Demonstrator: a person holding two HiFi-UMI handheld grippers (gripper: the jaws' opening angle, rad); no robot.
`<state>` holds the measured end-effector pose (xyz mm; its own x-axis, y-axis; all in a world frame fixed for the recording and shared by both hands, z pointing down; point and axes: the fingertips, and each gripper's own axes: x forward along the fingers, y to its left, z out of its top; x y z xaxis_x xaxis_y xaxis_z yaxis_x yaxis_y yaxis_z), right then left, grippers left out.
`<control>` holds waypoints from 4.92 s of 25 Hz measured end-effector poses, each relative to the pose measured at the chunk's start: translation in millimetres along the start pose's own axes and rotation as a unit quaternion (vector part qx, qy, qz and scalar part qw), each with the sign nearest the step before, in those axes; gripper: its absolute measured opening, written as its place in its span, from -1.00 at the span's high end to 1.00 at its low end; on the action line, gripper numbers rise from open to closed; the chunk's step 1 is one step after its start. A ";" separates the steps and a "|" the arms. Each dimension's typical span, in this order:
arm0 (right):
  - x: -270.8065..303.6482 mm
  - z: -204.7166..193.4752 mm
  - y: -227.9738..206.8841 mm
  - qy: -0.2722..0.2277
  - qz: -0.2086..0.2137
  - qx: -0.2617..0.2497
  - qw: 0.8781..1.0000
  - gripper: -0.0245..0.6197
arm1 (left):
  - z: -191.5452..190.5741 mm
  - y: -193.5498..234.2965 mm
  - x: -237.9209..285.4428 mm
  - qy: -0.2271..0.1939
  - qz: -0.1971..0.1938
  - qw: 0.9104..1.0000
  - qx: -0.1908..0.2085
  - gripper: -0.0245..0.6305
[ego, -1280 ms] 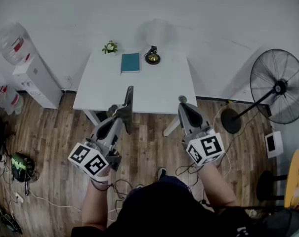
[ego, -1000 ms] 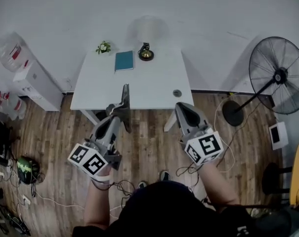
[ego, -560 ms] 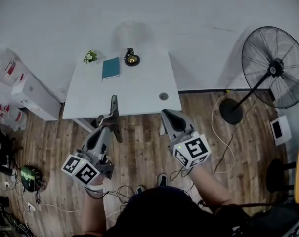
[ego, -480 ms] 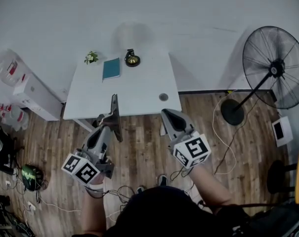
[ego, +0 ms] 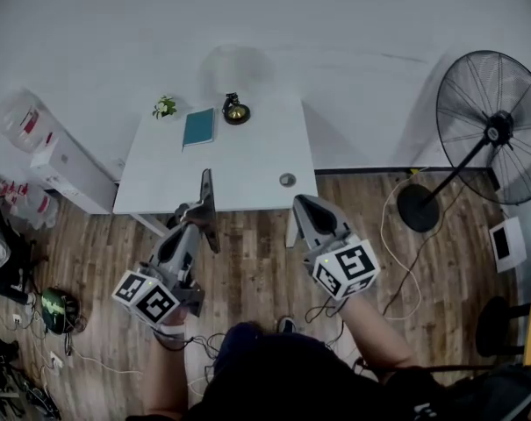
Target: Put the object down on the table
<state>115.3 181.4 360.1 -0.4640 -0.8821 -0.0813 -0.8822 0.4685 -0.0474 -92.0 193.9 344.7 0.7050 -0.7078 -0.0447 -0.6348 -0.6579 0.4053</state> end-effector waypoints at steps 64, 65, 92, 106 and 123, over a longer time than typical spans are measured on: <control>317.7 -90.6 -312.3 0.065 -0.116 0.064 0.989 0.91 | -28.1 303.1 401.2 0.141 -0.036 0.988 -0.053 0.91; 318.6 -93.5 -317.0 0.067 -0.114 0.067 0.989 0.91 | -33.0 304.3 406.0 0.148 -0.033 0.987 -0.051 0.91; 322.1 -174.0 -346.8 0.149 -0.234 0.106 0.955 0.90 | -250.1 411.9 465.7 0.410 -0.072 0.904 -0.101 0.91; 319.8 -190.8 -350.7 0.158 -0.253 0.119 0.947 0.90 | -289.5 417.0 470.8 0.464 -0.094 0.876 -0.093 0.91; 331.9 -165.6 -348.9 0.145 -0.238 0.098 0.955 0.91 | -215.8 442.0 476.1 0.379 0.008 0.925 0.034 0.48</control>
<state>255.9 -283.1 514.5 -0.0411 -0.9607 0.2744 -0.9802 -0.0145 -0.1974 31.2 -378.3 699.6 0.6978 -0.3517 0.6240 -0.6477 -0.6817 0.3402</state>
